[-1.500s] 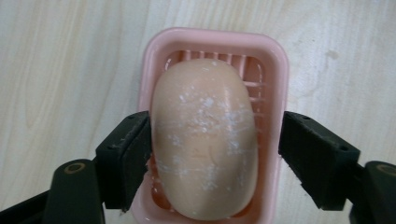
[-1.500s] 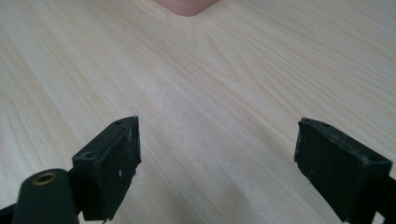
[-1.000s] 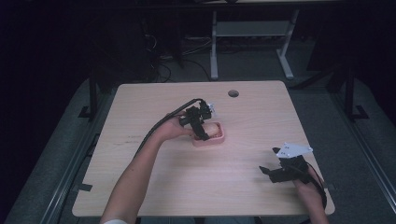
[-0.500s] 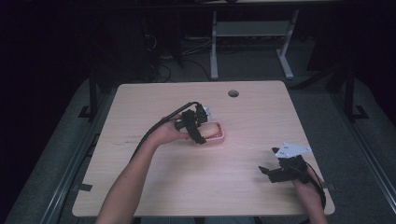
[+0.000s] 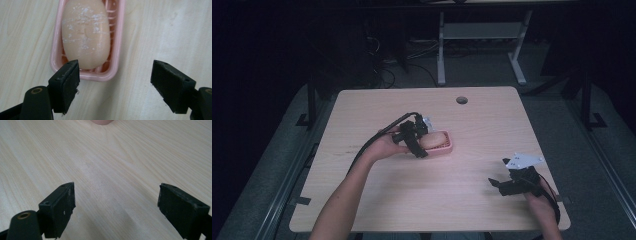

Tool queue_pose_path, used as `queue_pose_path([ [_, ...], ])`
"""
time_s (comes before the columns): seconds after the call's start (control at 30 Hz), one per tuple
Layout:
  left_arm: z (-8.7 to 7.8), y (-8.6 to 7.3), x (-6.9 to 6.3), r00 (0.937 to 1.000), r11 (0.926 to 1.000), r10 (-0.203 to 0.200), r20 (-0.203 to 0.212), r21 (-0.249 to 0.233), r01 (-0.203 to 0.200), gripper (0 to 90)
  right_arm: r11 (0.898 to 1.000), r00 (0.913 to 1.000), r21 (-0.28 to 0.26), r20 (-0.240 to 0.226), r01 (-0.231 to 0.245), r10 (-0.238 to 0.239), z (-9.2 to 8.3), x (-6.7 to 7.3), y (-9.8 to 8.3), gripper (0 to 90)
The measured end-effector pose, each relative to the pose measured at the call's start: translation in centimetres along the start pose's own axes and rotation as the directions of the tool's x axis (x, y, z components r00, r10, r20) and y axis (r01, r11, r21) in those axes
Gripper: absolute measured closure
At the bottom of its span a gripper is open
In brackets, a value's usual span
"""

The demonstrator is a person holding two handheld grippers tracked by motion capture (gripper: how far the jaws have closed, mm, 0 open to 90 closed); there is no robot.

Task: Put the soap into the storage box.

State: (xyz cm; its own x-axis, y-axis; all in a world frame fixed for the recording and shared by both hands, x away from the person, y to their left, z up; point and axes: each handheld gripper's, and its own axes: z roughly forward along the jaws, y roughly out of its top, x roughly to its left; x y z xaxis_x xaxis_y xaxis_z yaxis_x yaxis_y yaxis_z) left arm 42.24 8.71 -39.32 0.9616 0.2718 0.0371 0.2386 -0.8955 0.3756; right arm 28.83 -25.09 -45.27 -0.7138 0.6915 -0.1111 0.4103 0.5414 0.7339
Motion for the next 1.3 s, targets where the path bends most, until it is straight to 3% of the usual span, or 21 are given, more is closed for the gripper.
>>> queue_pose_path([
  [0.43, -0.6, -1.3, -1.3, 0.9998, 0.9999, 0.011, -0.014, -0.003, -0.011, 22.6, 1.000, 1.0000, 0.008, 0.003, 0.004, -0.004, 0.3, 0.1, 0.1, 13.9],
  [0.8, -0.8, -3.0, -2.1, 0.9996, 0.9998, 0.001, -0.027, 0.019, -0.001, 21.4, 1.000, 1.0000, 0.016, 0.007, 0.005, -0.005, 0.3, 0.2, 0.1, 13.9],
  [0.93, -1.0, -3.6, -2.4, 0.9998, 0.9999, -0.010, -0.017, -0.008, 0.010, 22.4, 1.000, 1.0000, 0.017, 0.009, 0.004, -0.004, 0.3, 0.2, 0.1, 13.9],
  [1.3, -0.9, -5.6, -3.0, 0.9992, 0.9996, -0.028, -0.029, -0.001, 0.028, 22.2, 1.000, 0.9999, 0.025, 0.012, 0.002, -0.003, 0.5, 0.3, 0.1, 14.0],
])
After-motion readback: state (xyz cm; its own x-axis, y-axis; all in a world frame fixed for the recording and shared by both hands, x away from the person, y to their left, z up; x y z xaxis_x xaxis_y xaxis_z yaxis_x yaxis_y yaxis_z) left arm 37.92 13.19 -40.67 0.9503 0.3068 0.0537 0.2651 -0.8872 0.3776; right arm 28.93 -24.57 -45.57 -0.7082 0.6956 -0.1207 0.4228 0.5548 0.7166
